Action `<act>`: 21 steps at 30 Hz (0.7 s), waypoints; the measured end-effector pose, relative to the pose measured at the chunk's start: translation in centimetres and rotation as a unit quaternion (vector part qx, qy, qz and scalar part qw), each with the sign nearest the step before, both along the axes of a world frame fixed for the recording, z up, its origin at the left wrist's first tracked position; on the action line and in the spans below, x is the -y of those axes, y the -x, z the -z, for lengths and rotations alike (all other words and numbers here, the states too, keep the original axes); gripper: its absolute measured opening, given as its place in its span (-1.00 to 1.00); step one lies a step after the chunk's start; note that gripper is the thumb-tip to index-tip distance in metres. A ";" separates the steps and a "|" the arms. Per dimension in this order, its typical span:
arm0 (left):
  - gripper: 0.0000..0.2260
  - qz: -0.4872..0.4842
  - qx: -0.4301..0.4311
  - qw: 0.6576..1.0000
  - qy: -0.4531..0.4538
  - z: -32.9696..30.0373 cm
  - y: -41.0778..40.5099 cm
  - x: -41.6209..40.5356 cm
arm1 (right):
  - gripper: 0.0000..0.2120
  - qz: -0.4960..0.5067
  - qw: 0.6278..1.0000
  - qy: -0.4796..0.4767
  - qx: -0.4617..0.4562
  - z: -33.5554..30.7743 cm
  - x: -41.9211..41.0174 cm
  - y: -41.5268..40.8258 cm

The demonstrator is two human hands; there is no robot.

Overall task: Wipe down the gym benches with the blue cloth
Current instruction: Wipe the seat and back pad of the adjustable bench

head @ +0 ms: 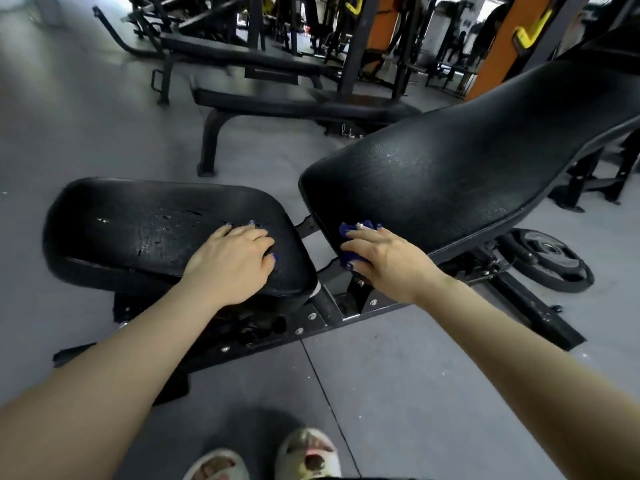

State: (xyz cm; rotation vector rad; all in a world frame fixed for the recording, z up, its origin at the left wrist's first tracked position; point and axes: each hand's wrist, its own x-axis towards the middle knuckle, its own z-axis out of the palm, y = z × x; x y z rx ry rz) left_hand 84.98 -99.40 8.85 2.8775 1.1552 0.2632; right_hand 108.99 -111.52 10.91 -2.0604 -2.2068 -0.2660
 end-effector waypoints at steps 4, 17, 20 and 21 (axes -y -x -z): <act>-0.59 0.004 -0.001 1.000 0.002 -0.4 0.0 0.0 | -0.66 0.030 0.998 -0.038 -0.033 -1.2 2.6 -1.8; -0.64 0.093 0.021 0.995 -0.012 -2.6 6.8 -3.0 | -0.69 0.137 0.979 -0.122 -0.090 -1.6 4.3 -0.7; -0.63 0.074 0.006 0.997 -0.003 -3.3 8.5 -4.0 | -0.70 0.144 0.967 -0.147 -0.148 -2.5 3.0 1.6; -0.62 0.068 -0.001 0.998 0.004 -3.5 8.8 -4.4 | -0.70 0.138 0.965 -0.153 -0.164 -2.5 2.5 2.6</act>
